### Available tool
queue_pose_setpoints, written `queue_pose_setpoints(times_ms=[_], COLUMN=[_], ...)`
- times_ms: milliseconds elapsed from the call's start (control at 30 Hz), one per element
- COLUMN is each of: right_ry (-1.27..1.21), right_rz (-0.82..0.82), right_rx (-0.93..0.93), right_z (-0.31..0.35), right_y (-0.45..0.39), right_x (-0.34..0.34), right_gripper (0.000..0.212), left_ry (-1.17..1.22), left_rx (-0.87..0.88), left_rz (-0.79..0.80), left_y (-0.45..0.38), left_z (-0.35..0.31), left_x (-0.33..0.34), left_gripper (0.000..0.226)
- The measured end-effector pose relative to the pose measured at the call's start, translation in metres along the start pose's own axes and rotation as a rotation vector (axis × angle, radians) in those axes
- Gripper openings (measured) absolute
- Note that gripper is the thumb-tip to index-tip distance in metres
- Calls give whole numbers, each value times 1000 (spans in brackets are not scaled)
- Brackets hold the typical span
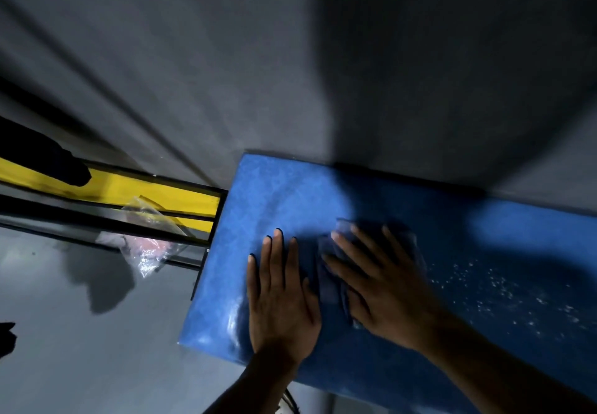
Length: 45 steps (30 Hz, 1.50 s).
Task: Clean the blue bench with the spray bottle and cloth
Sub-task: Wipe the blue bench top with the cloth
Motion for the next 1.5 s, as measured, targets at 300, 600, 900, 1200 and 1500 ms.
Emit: queue_pose_setpoints(times_ms=[300, 600, 900, 1200, 1500], right_ry=[-46, -130, -86, 67, 14], right_rz=[-39, -25, -16, -55, 67], right_rx=[582, 742, 471, -4, -126], right_z=[-24, 2, 18, -30, -70], right_y=[-73, 18, 142, 183, 146], right_x=[-11, -7, 4, 11, -2], right_gripper=[69, 68, 66, 70, 80], left_ry=[-3, -39, 56, 33, 2], left_rx=[14, -20, -49, 116, 90], left_rz=[-38, -14, -26, 26, 13], left_y=[2, 2, 7, 21, 21], left_z=[-2, -3, -13, -109, -109], left_x=[-2, -6, -6, 12, 15], left_gripper=[64, 63, 60, 61, 64])
Point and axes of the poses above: each hand's wrist, its own y-axis away from the middle knuckle, its own x-axis out of the palm, z = x × y, the point moved 3 cm from there along -y, towards the middle knuckle, and after that the axes turned 10 degrees about x, right-handed, at the moved point
